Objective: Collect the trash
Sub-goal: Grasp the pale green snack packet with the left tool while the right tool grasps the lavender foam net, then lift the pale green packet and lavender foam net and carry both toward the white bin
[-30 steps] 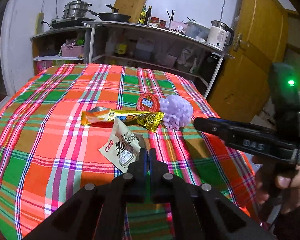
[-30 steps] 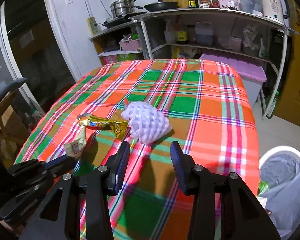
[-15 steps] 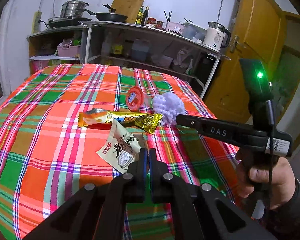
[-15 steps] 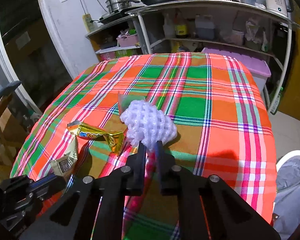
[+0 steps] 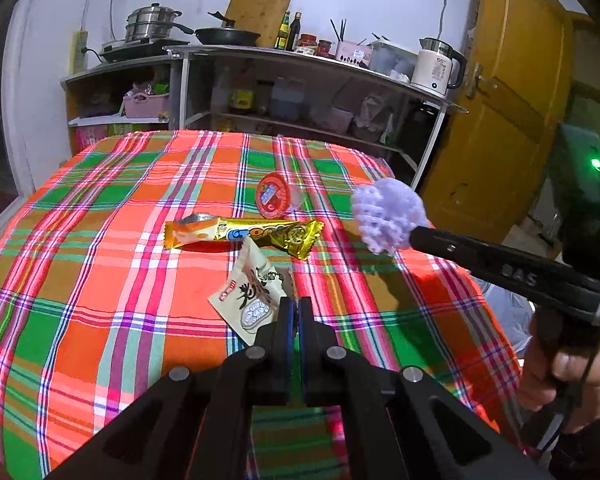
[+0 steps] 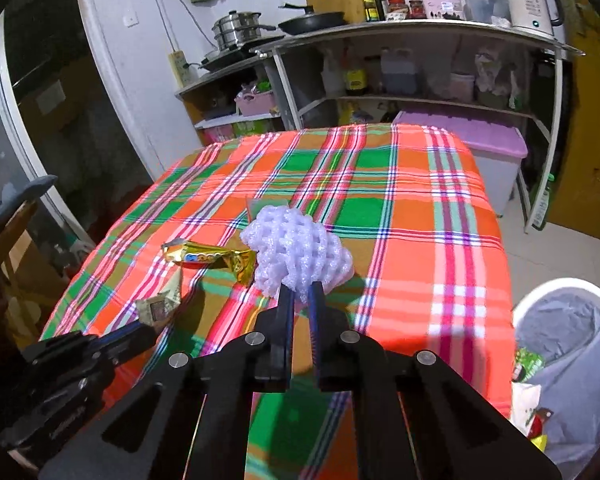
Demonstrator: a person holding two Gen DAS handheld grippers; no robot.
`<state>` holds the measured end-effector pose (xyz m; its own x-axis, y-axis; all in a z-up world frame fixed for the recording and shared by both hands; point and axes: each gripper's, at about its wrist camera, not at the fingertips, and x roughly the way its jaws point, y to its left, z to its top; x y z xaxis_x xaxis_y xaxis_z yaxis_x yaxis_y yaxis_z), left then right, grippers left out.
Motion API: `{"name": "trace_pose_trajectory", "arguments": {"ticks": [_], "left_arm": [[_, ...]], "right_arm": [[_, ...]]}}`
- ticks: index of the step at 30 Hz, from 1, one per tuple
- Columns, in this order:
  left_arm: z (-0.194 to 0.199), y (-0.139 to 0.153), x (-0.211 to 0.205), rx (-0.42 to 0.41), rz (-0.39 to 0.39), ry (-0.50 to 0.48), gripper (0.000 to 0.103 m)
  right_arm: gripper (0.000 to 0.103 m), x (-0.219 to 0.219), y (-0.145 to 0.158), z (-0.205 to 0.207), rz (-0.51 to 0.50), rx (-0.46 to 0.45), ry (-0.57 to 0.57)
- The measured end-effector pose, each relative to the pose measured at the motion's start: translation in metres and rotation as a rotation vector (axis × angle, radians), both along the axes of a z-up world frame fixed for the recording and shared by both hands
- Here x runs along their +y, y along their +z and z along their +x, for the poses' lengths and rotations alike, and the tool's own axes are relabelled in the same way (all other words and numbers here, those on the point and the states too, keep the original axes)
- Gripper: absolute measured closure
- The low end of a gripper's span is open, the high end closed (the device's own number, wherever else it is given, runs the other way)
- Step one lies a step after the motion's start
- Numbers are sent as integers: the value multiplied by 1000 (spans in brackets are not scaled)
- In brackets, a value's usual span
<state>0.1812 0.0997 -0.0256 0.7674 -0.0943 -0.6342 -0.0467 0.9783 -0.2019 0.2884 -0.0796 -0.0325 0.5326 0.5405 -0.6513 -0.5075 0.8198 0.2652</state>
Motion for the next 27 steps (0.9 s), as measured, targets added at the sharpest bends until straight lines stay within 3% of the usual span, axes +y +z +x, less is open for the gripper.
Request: {"name": "trace_pose_trajectory", "arguments": {"ticks": [19, 27], "left_arm": [[-31, 47, -49, -104, 29, -82, 101], [-36, 42, -21, -90, 38, 8, 101]], "right_arm": [[96, -86, 25, -57, 55, -42, -111], [96, -104, 20, -62, 70, -25, -130]]}}
